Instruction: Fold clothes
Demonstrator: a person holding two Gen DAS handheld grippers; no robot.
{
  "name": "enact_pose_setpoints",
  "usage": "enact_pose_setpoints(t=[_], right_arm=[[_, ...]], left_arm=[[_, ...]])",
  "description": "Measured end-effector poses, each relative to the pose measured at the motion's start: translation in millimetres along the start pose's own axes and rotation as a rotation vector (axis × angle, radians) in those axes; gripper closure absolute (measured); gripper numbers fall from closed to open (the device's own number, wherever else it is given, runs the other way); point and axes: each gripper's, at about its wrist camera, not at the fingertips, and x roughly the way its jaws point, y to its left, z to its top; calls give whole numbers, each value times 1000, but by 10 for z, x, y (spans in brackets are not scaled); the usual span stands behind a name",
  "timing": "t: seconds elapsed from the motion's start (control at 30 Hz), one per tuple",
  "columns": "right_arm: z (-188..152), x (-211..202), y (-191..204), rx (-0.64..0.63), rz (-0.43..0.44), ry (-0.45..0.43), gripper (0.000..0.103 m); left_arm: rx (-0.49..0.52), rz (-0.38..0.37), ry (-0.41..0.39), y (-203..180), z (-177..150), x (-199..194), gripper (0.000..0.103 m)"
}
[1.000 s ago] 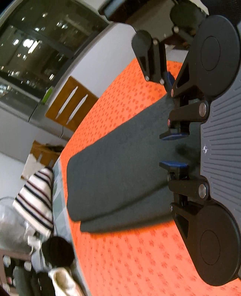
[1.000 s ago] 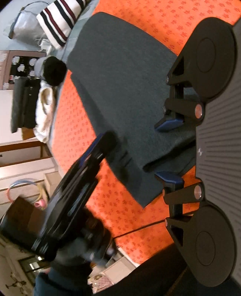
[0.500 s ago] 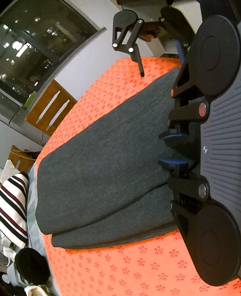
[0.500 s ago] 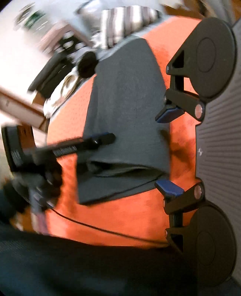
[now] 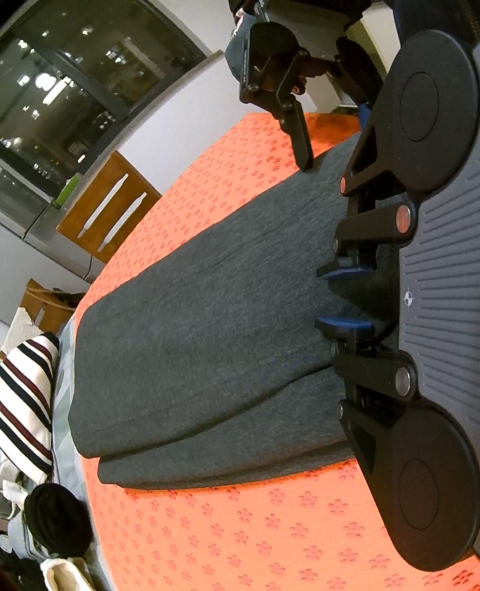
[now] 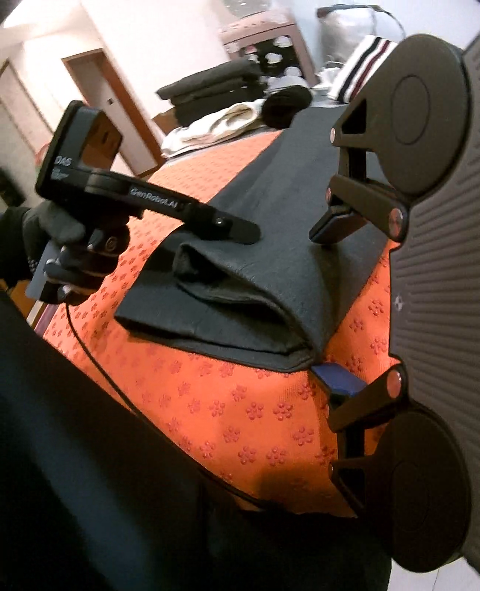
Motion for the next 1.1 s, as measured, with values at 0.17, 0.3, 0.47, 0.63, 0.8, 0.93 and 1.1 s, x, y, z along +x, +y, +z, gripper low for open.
enact_pose_setpoints(t=[0.17, 0.3, 0.47, 0.63, 0.8, 0.93, 1.1], right_arm=[[-25, -25, -31, 28, 0, -36, 31], [-29, -9, -21, 13, -16, -57, 31], [-35, 84, 58, -67, -54, -82, 29], [-43, 87, 46, -112, -23, -99, 43], [19, -31, -419, 219, 13, -128, 63], [-52, -92, -786, 437, 57, -169, 64], [-350, -100, -1156, 759, 118, -231, 64]], left_arm=[[-26, -4, -6, 24, 0, -8, 78], [-28, -4, -4, 22, 3, -7, 78], [-33, -5, -1, 27, 8, -6, 78], [-32, -5, 0, 29, 6, -5, 78], [-121, -43, 10, 142, 41, -6, 78], [-383, -166, 46, 523, 92, 33, 78], [-584, -252, 70, 885, 115, 74, 77]])
